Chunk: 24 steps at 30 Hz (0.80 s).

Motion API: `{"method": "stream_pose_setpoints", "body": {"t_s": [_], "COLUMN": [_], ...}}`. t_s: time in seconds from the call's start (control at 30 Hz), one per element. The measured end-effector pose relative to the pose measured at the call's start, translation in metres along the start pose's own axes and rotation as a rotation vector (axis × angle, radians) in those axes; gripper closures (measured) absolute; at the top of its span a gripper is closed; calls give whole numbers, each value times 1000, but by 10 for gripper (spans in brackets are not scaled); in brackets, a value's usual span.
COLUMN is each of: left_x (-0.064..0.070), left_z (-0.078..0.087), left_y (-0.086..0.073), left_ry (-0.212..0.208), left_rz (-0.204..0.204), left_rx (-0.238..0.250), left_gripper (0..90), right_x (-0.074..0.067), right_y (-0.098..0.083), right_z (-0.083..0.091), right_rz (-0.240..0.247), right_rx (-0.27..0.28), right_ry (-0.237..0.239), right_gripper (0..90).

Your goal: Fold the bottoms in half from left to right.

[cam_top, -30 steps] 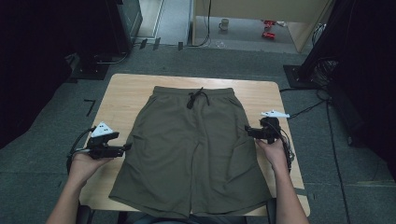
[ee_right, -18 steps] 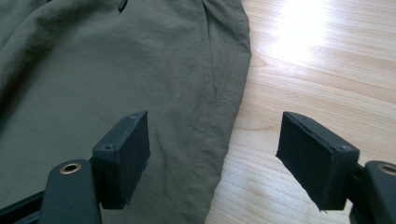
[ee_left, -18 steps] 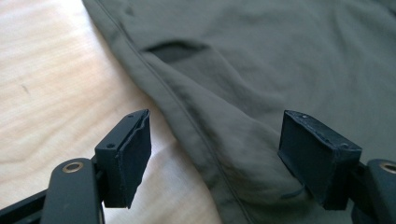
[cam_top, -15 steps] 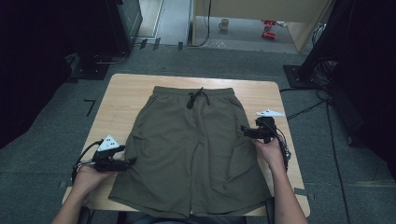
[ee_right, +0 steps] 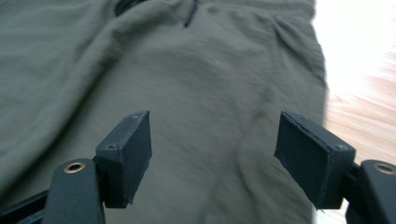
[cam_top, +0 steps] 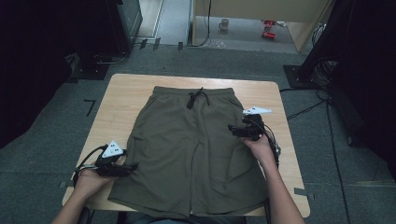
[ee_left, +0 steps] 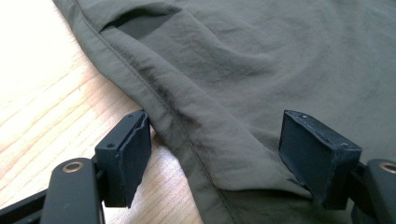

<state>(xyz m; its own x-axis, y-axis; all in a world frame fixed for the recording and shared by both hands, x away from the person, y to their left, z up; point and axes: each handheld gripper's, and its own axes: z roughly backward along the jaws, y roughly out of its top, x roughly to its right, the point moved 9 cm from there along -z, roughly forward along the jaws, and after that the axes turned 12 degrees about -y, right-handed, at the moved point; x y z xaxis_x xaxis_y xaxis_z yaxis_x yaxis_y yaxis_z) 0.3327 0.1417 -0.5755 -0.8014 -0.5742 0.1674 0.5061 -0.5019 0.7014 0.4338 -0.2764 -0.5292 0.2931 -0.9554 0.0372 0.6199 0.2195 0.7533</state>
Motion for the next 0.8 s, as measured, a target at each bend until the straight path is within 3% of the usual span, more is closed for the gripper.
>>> {"method": "stream_pose_setpoints", "body": {"t_s": [0.13, 0.17, 0.47, 0.8], "left_x": [0, 0, 0, 1], "left_z": [0, -1, -1, -1], "left_y": [-1, -3, -3, -3], "left_ry": [-1, 4, 7, 24], "left_rz": [-5, -24, -21, -6], "left_rx": [19, 58, 51, 54], "left_gripper": [250, 243, 216, 203], "right_x": [-8, -14, -39, -63], "right_y": [5, 8, 20, 46], "right_z": [-2, -4, -14, -24], "right_rz": [4, 6, 54, 90], "right_rx": [-1, -4, -28, -21], "right_ry": [21, 42, 92, 107], "right_gripper": [274, 276, 292, 298]}}
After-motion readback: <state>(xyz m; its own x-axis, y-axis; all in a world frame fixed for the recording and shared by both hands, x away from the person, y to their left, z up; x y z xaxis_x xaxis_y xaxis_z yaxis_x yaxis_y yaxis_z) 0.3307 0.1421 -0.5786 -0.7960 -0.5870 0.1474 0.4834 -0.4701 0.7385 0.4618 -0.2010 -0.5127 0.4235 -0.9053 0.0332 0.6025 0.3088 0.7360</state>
